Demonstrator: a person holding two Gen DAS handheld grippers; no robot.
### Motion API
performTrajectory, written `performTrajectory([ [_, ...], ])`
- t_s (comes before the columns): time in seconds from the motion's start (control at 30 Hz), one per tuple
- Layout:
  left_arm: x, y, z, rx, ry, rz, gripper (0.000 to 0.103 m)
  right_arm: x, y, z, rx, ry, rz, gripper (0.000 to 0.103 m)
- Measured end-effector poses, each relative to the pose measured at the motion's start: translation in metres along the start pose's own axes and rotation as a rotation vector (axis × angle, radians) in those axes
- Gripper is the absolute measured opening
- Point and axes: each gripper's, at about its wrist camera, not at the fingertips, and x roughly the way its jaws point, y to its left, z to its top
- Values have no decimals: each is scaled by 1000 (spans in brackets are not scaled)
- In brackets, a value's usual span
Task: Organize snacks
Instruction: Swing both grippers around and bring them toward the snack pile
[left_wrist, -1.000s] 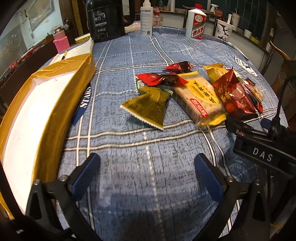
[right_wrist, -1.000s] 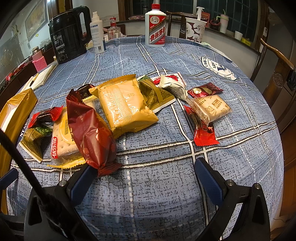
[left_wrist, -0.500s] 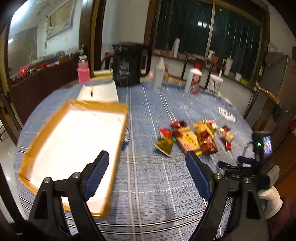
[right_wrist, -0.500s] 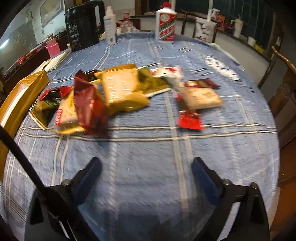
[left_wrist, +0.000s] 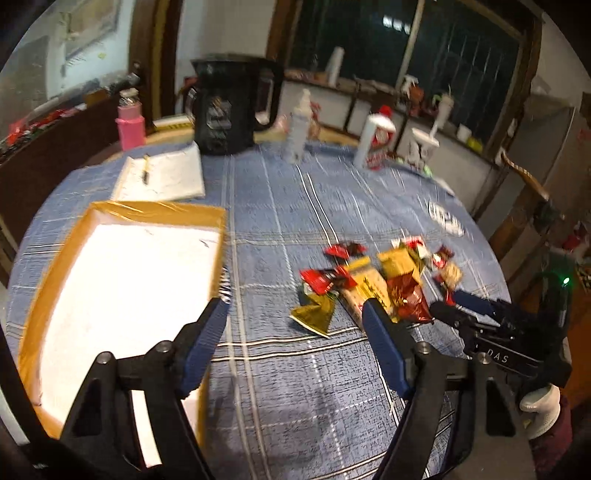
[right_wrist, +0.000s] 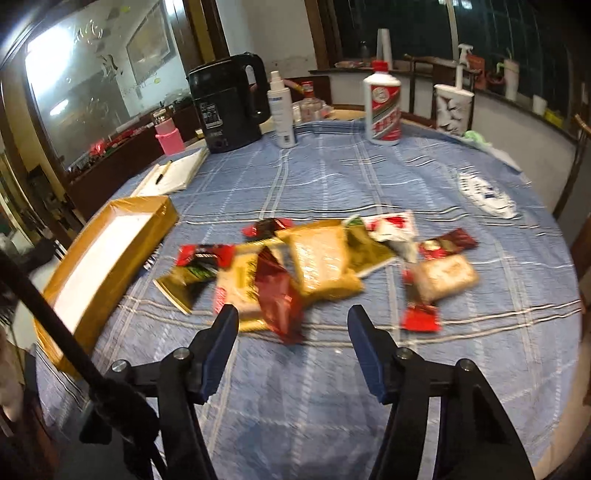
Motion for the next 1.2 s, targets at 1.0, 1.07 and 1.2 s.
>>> performTrajectory([
  [1.0,-2,-48,-3,40,-156,-94,76,-20,-26,-14,462,-163,361,18],
  [1.07,-9,-46,-2,32,-167,-97,76,-19,-24,-15,516,-97,498,18],
  [1.2,-35,-38,-2,17,-192,-95,76,-31,-15,-11,531,-22,661,18],
])
